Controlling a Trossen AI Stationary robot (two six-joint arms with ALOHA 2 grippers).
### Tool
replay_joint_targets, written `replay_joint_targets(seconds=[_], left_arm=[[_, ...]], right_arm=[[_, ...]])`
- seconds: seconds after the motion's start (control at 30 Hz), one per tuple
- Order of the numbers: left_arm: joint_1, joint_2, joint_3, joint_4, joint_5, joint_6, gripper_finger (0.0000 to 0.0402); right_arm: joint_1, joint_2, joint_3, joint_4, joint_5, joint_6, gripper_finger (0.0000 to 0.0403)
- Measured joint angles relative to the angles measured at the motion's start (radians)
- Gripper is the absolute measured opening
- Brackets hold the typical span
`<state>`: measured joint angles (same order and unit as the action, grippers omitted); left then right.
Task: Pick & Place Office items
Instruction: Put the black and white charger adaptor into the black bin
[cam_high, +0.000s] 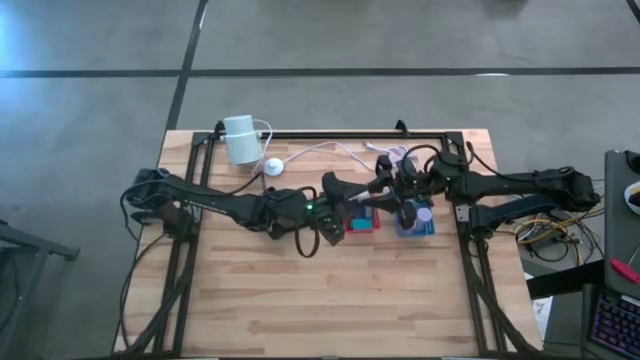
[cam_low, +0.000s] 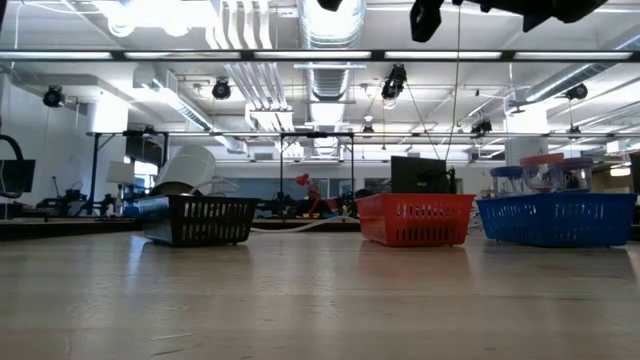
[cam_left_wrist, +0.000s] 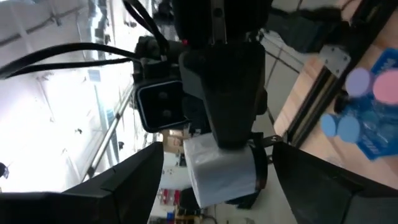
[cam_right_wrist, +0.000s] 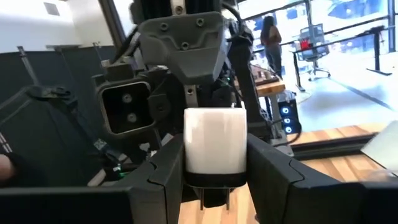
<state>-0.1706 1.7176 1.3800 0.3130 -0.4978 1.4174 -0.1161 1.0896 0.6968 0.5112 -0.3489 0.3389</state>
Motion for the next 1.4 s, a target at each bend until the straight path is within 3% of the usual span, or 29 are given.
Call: replay_joint_targets(seconds=[0.27, 0.77, 0.97, 1.4], left_arm=[[0.0, 0.0, 0.0, -0.027, -0.038, -0.004, 0.0271], [0.0, 0.0, 0.004, -0.006, -0.082, -0.038, 0.0165], [0.0, 0.0, 0.004, -0.011, -0.092, -0.05, 0.0163], [-0.002, -0.026, 0.007, -0.008, -0.118, -0.138, 0.0163]], right_arm=[[-0.001, 0.0, 0.006, -0.01, 0.008, -0.008, 0.013], [0.0, -0.001, 0.006, -0.008, 0.012, -0.024, 0.013], [0.0, -0.002, 0.006, -0.024, 0.012, -0.029, 0.0133], [0.0, -0.088, 0.004, -0.094, 0.012, -0.078, 0.0231]])
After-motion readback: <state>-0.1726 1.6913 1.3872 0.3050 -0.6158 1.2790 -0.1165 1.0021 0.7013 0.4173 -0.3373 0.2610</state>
